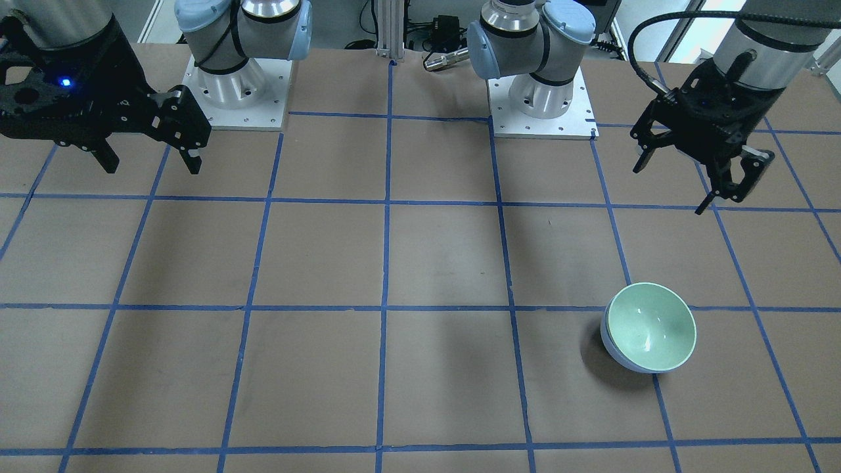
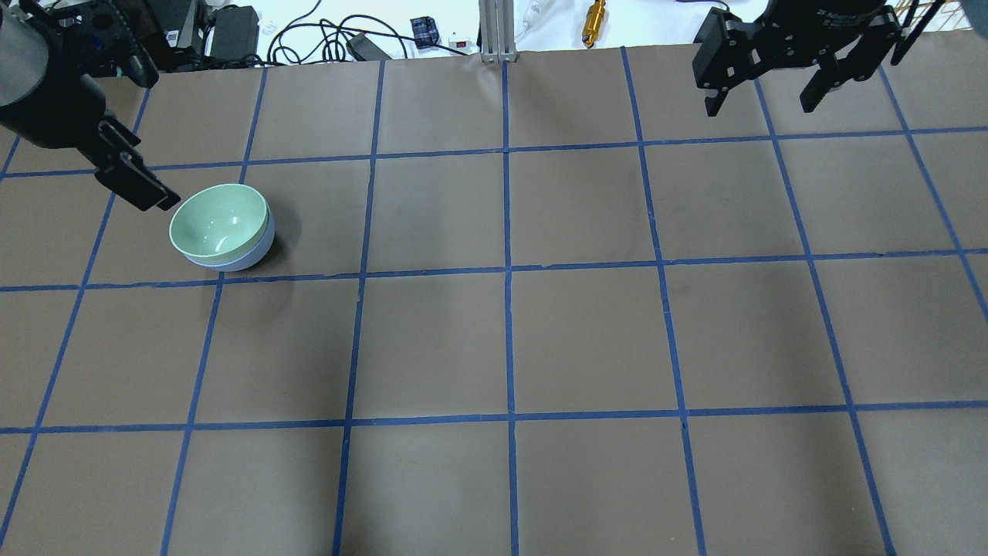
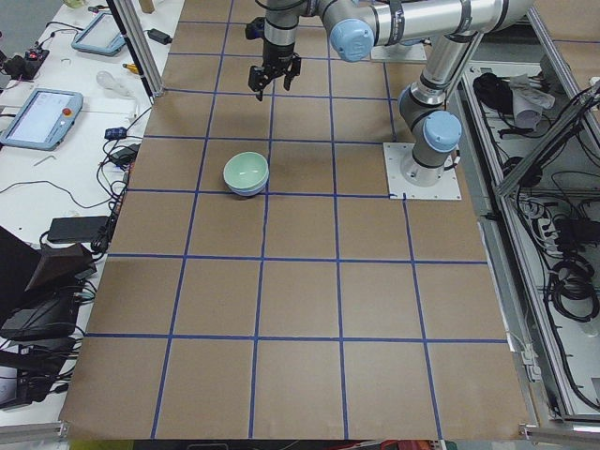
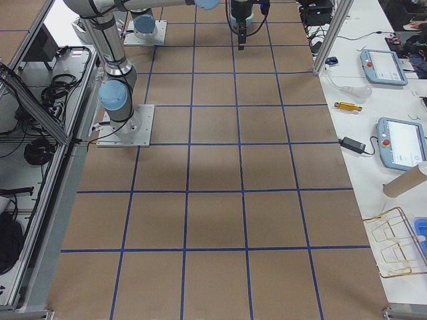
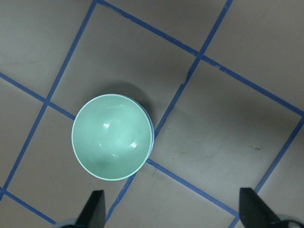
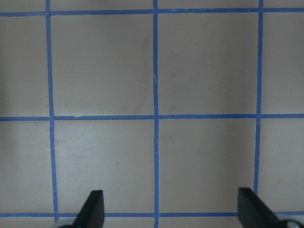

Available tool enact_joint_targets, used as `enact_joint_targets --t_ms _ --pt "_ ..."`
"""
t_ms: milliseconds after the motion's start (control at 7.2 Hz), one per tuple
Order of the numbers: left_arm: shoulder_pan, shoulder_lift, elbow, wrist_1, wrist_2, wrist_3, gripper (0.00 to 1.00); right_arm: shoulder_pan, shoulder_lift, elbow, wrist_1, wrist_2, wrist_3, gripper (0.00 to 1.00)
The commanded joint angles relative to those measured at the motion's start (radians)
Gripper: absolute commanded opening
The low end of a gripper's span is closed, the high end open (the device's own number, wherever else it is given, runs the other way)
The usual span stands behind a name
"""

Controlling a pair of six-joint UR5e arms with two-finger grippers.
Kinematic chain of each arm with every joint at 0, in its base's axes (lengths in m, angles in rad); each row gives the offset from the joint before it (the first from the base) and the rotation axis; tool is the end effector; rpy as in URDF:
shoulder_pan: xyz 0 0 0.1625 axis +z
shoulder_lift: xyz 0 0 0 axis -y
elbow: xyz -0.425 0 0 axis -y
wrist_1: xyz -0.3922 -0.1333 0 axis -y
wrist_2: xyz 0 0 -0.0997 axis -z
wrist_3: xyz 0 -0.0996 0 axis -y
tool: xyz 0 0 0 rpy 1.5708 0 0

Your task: Stack green bowl on blue bowl

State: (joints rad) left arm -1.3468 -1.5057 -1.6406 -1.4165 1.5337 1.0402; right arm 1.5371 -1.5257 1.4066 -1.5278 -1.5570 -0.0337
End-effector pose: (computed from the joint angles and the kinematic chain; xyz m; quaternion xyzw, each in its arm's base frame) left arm -0.0274 -0.4965 0.5012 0.3970 0.9146 -0.0712 0.0292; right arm 0.1172 -0.5198 0.5419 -0.0003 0.9993 -0.0383 0.0056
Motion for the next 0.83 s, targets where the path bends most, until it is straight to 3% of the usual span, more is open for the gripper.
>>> enact_joint_targets --t_ms 0,694 --pt "-0.162 -0.022 0.057 -0.002 0.014 -0.312 1.0 0.0 0.001 0.0 0.0 0.0 0.0 1.0" --pt "-0.255 -0.048 0.081 -0.028 0.022 -0.958 1.0 0.0 -0.001 0.0 0.0 0.0 0.0 1.0"
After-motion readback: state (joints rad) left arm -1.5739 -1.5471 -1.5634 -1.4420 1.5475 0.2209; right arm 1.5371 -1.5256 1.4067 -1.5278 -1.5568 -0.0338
